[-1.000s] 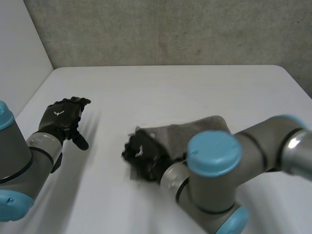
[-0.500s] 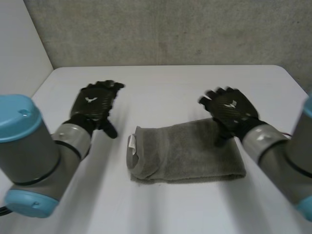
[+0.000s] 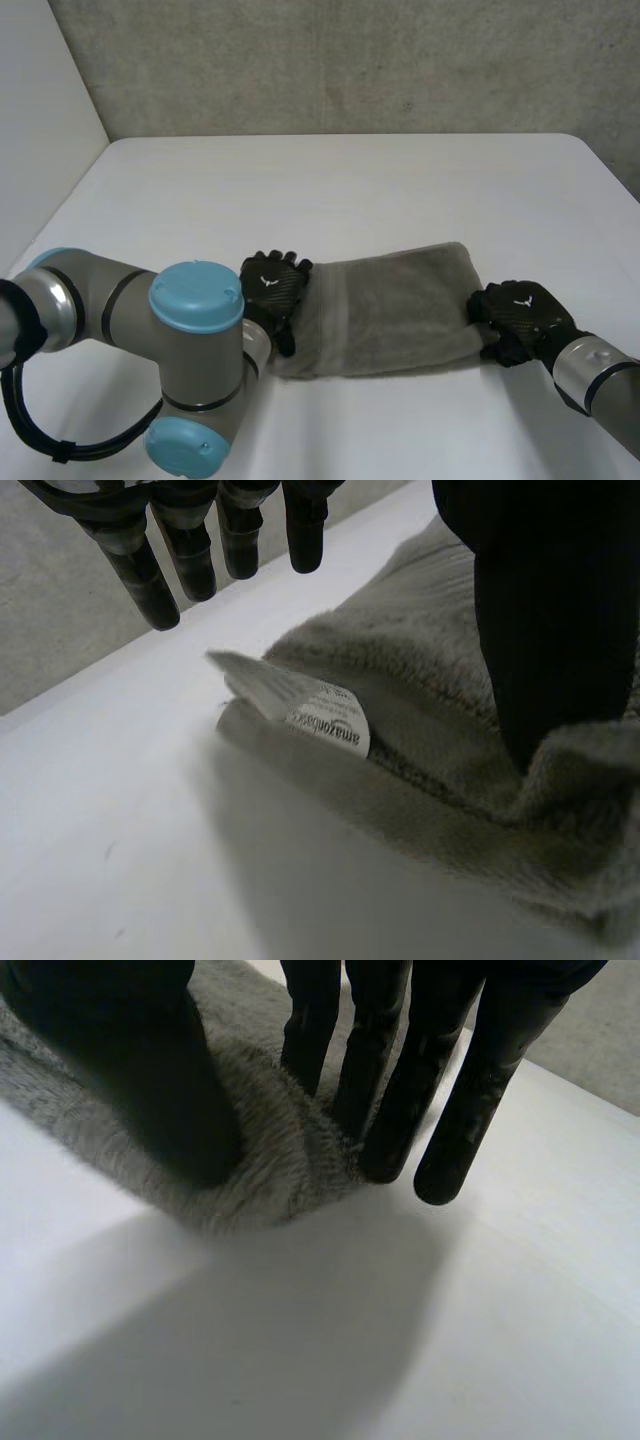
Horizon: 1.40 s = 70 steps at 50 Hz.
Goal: Fold the towel.
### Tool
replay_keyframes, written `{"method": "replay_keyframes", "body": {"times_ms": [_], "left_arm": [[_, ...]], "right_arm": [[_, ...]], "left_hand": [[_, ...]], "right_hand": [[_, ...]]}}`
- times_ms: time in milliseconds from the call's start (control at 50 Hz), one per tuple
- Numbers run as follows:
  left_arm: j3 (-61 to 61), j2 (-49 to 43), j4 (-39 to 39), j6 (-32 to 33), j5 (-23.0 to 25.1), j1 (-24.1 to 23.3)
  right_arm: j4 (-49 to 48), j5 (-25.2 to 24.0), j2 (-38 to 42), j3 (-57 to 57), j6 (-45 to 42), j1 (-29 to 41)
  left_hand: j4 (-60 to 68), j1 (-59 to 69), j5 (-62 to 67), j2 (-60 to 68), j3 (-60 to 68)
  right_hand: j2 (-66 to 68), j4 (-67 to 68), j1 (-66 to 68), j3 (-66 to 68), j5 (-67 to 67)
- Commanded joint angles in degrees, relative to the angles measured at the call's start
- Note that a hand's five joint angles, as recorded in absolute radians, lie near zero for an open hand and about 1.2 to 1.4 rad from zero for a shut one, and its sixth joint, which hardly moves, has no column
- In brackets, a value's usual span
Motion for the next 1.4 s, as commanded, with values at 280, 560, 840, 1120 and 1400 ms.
{"method": "replay_keyframes", "body": {"times_ms": [280, 560, 840, 1120, 1400], "left_arm": [[-5.82, 9.78, 0.56, 1.66, -7.62, 0.95], [-13.64, 24.89, 0.47, 1.04, -5.69, 12.55], [-5.57, 21.49, 0.73, -5.09, 1.26, 6.85], [1.74, 7.16, -8.84, -15.13, 1.17, 0.16], [0.34, 2.13, -11.57, -14.52, -2.51, 0.51]], "right_arm": [[5.08, 8.54, 0.74, -22.98, -1.95, 25.32], [10.97, 8.89, 18.67, -35.11, -8.98, 44.48], [9.30, 13.11, 2.60, -28.35, 8.73, 33.52], [14.31, -0.07, 5.54, -27.10, 29.25, 22.51], [15.01, 6.76, 16.83, -30.71, 12.83, 22.69]], "left_hand": [[0.43, -0.09, -1.63, 0.56, 0.46], [0.43, -0.09, -1.63, 0.56, 0.46], [0.43, -0.09, -1.63, 0.56, 0.46], [0.43, -0.09, -1.63, 0.56, 0.46], [0.43, -0.09, -1.63, 0.56, 0.46]], "right_hand": [[21.16, 21.56, 33.98, 21.64, 24.27], [21.16, 21.56, 33.98, 21.64, 24.27], [-48.84, -48.44, -36.02, -48.36, -45.73], [-48.84, -48.44, -36.02, -48.36, -45.73], [-48.84, -48.44, -36.02, -48.36, -45.73]]}}
